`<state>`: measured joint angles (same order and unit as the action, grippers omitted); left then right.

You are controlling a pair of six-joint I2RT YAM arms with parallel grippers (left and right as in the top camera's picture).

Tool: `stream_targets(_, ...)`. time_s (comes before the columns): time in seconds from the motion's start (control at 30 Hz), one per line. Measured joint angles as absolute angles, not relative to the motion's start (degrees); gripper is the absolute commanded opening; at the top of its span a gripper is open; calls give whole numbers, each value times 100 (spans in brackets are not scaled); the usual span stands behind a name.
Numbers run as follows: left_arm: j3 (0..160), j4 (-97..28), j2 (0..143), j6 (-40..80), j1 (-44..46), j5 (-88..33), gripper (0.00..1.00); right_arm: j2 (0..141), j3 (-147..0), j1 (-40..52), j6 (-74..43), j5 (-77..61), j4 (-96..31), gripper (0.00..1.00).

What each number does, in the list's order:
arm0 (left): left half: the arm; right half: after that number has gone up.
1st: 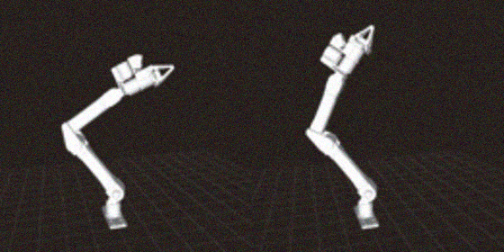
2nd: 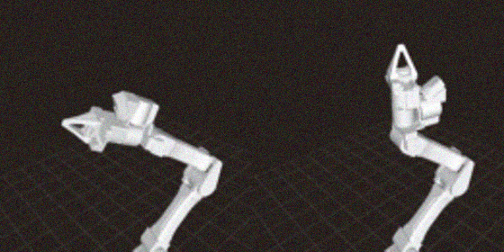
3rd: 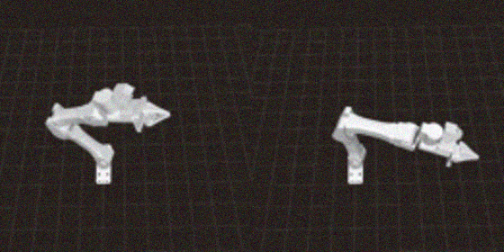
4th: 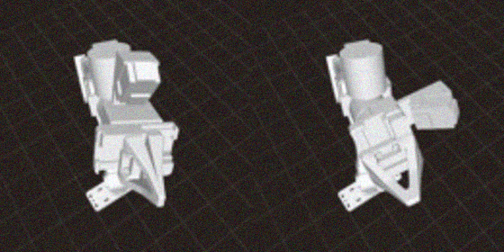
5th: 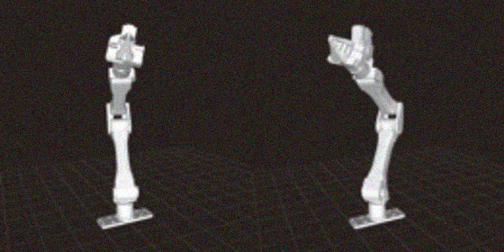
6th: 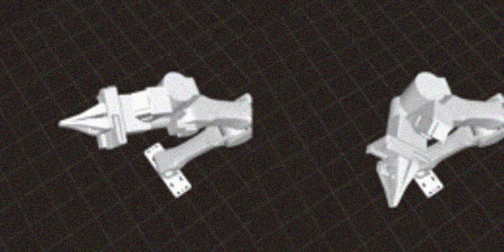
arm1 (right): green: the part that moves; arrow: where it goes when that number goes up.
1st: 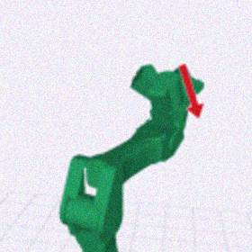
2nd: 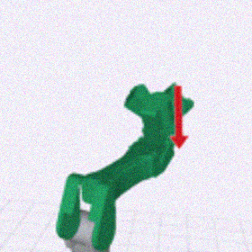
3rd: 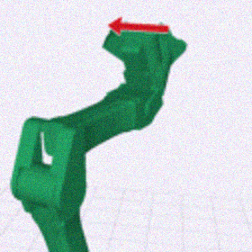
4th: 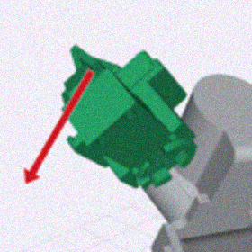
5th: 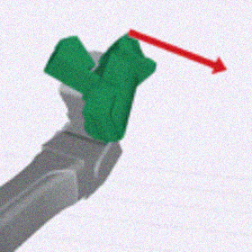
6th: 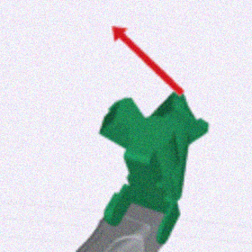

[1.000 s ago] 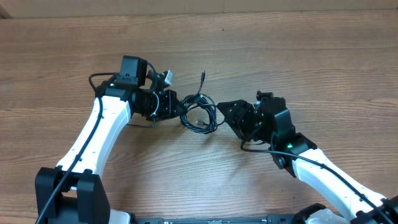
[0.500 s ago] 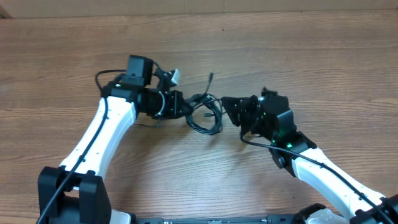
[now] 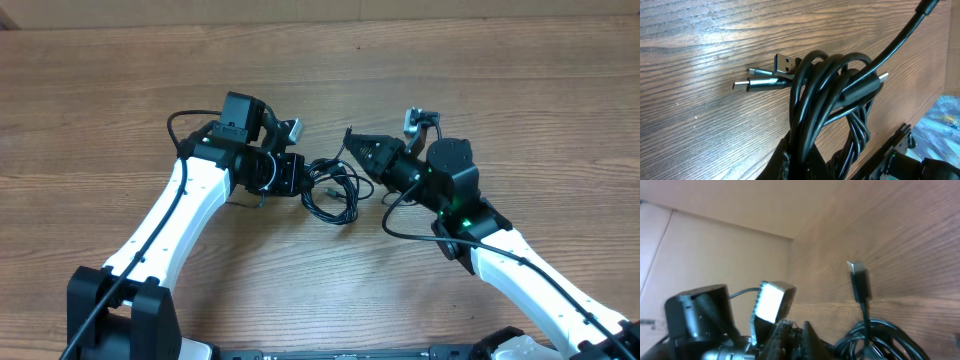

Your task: Untangle cables

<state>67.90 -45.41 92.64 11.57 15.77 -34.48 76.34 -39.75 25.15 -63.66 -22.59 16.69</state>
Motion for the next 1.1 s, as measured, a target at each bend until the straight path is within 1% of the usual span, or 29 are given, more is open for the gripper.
stream_targets(0.03,6790,-4541,9264,1160,1577,-3424,4,7636,-3979,2515,-6370,-2294,1481,36)
stream_targets(0.07,6790,-4543,9264,1162,1577,-3402,4,7636,-3983,2517,-6466,-2342,1197,47)
stream_targets(0.13,6790,-4536,9264,1162,1577,-3382,4,7636,-3992,2512,-6689,-2488,714,55)
stream_targets(0.23,6790,-4543,9264,1166,1577,-3308,4,7636,-3997,2512,-7070,-2823,51,61)
stream_targets(0.37,6790,-4539,9264,1160,1577,-3116,4,7636,-3997,2515,-7328,-2943,-661,62)
stream_targets(0.47,6790,-4541,9264,1160,1577,-3037,4,7636,-3997,2515,-7417,-2655,-1039,62)
stream_targets(0.67,6790,-4541,9264,1157,1577,-3135,4,7647,-3997,2515,-7745,-2165,-1007,61)
stream_targets(0.8,6790,-4541,9264,1157,1579,-3363,4,7658,-3997,2515,-7852,-1988,-674,49)
stream_targets(0.9,6790,-4539,9264,1155,1647,-3452,4,7658,-3997,2515,-7865,-1914,-257,30)
stream_targets(0.97,6792,-4536,9264,1155,1702,-3474,4,7662,-3994,2512,-7745,-1796,119,15)
stream_targets(1.07,6792,-4532,9264,1155,1811,-3505,4,7662,-3997,2508,-7603,-1732,436,5)
stream_targets(1.1,6792,-4530,9264,1155,1848,-3514,4,7662,-3997,2510,-7566,-1717,504,4)
